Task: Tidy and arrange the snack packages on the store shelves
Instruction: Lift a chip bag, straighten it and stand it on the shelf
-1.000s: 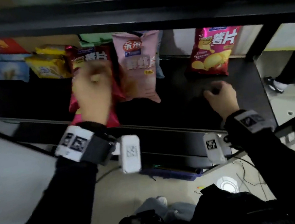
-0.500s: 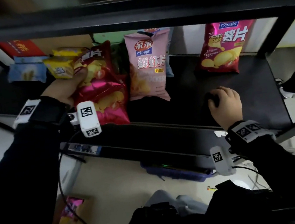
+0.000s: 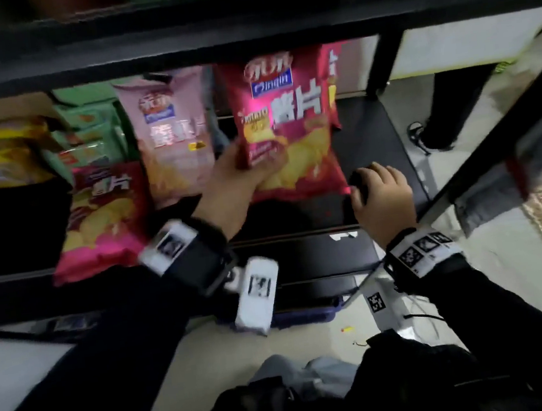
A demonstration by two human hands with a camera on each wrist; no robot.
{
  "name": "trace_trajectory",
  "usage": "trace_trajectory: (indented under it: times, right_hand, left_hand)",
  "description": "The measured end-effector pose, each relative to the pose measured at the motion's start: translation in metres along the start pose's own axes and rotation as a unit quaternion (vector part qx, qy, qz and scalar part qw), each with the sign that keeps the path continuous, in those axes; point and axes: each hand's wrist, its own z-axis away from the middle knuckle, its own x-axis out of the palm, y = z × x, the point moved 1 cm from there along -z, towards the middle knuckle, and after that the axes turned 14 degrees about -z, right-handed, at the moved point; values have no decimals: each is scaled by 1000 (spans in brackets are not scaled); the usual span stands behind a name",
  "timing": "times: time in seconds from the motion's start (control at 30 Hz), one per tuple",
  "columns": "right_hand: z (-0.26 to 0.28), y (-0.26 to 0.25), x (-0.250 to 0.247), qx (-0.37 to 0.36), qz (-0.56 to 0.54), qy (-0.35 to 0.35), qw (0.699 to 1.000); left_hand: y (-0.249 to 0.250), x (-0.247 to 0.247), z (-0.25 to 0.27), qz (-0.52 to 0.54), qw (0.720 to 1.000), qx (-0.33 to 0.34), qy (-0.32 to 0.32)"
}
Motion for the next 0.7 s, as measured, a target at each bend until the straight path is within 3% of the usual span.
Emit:
trace_trajectory:
  times: [0.13,0.3,0.53,0.7]
  right_hand:
    - [4,9,-7,20,6,5,1000]
    - [6,10,-7,16,7,12,1000]
    - [6,12,-6,54,43,-18,997]
    - [6,-7,2,78,32,13,996]
  left_hand:
    - [-6,25,-67,-104,992,28,59]
    - [-18,34,-100,-226,974,-10,30]
    - [-12,31,-97,-268,963,-17,-2]
    - [8,12,-58,-283,956,-71,-23]
